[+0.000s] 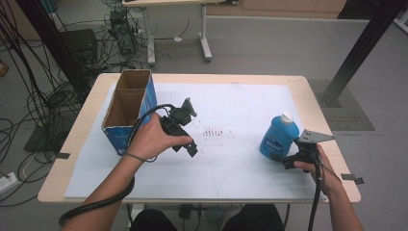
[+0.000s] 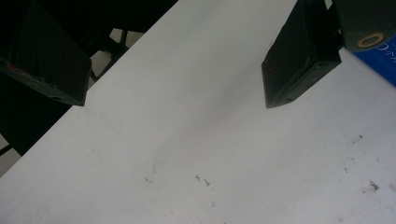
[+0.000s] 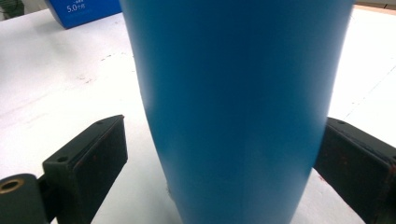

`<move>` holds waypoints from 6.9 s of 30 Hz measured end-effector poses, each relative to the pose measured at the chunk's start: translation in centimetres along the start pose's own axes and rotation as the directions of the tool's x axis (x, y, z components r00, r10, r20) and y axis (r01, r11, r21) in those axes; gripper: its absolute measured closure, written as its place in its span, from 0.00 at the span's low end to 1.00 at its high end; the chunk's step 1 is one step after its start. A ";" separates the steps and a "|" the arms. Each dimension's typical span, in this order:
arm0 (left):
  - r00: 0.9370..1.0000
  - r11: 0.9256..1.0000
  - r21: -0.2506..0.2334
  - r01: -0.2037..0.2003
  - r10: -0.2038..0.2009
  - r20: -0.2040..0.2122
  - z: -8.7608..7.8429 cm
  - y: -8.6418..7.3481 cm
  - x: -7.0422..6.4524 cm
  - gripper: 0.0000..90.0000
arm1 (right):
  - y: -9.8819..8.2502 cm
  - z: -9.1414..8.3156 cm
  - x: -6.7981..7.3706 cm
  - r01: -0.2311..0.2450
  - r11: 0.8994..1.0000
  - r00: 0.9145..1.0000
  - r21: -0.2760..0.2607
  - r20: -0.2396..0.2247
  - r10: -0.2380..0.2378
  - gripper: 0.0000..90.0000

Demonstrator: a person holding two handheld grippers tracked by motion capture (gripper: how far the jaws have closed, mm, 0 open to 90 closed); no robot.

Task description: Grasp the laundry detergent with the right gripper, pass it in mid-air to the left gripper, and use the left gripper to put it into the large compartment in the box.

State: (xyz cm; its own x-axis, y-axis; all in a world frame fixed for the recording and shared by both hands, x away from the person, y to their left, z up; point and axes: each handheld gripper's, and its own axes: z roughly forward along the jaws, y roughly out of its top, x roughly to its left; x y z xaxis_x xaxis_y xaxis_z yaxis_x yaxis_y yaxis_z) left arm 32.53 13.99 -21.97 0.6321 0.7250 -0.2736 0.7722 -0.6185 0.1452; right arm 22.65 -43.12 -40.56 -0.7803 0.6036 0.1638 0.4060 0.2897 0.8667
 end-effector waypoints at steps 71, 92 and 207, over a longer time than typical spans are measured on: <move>1.000 1.000 -0.025 -0.008 0.007 -0.020 -0.6 -0.4 -0.6 0.10 | -0.5 -0.5 -0.1 -0.017 0.999 1.000 -0.032 -0.014 0.017 0.02; 1.000 1.000 -0.028 -0.009 0.008 -0.022 -0.7 -0.4 -0.7 0.10 | -0.7 -0.4 0.1 -0.027 0.999 1.000 -0.039 -0.008 0.027 0.01; 1.000 0.999 -0.037 0.005 -0.006 -0.013 -0.3 -0.5 -0.7 0.10 | -2.3 1.1 0.7 0.013 0.994 0.999 -0.110 0.036 -0.010 0.44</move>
State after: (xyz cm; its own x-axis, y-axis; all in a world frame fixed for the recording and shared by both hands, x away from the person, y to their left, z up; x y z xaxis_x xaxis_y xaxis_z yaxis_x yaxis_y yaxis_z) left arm 31.70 13.90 -21.55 0.6285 0.7323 -0.2621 0.7773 -0.6033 0.1784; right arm 21.69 -42.58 -42.96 -0.7666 0.6270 0.1386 0.3405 0.2140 0.9156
